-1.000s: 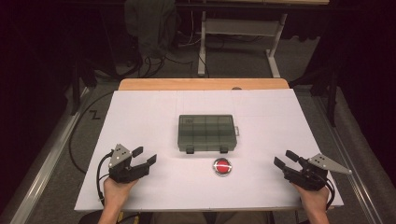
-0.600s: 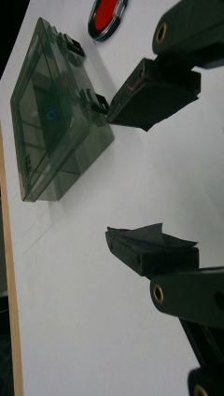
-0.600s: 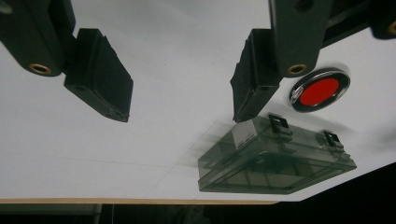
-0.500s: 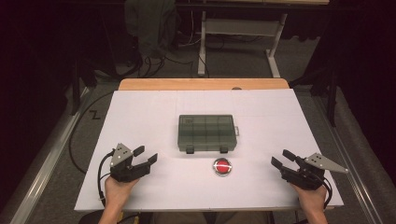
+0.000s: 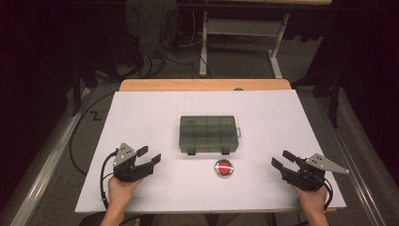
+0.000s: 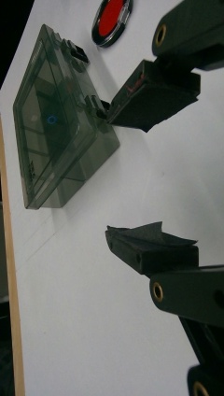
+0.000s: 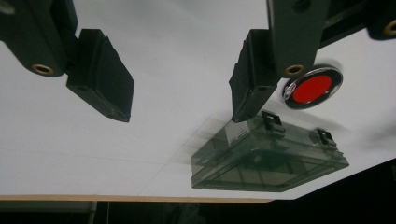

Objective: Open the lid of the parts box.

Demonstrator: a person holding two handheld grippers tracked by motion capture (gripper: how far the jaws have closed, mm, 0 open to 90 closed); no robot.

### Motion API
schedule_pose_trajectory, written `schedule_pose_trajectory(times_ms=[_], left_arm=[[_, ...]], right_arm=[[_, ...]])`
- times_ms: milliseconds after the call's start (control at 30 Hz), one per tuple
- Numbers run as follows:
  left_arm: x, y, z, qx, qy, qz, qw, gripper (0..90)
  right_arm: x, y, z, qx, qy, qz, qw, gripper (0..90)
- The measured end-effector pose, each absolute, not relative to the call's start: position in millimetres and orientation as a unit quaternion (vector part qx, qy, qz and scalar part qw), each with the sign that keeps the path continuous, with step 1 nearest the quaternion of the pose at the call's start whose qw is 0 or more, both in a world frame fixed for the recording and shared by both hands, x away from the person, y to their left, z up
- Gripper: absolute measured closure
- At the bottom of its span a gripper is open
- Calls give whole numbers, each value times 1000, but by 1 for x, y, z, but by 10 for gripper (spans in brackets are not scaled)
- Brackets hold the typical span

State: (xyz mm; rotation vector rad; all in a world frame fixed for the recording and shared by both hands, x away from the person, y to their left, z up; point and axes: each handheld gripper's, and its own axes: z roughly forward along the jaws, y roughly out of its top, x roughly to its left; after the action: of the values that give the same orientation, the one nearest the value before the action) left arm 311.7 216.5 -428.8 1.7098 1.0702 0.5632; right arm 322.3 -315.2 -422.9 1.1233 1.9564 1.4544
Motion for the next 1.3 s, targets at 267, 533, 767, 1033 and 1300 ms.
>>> schedule_pose_trajectory(times_ms=[267, 533, 767, 1033, 1300], left_arm=[[314, 215, -428, 706, 440, 231, 504, 392], [316, 211, -427, 708, 438, 232, 503, 392], [321, 208, -427, 711, 437, 232, 500, 392], [325, 206, -427, 711, 436, 229, 502, 393], [327, 203, -426, 713, 436, 230, 499, 393]], right_arm=[[324, -314, -423, 411, 707, 530, 225, 421], [328, -309, -424, 406, 715, 523, 224, 423], [331, -304, -423, 400, 720, 521, 225, 423], [337, -299, -422, 396, 721, 522, 225, 423], [343, -290, -420, 390, 723, 522, 229, 425]])
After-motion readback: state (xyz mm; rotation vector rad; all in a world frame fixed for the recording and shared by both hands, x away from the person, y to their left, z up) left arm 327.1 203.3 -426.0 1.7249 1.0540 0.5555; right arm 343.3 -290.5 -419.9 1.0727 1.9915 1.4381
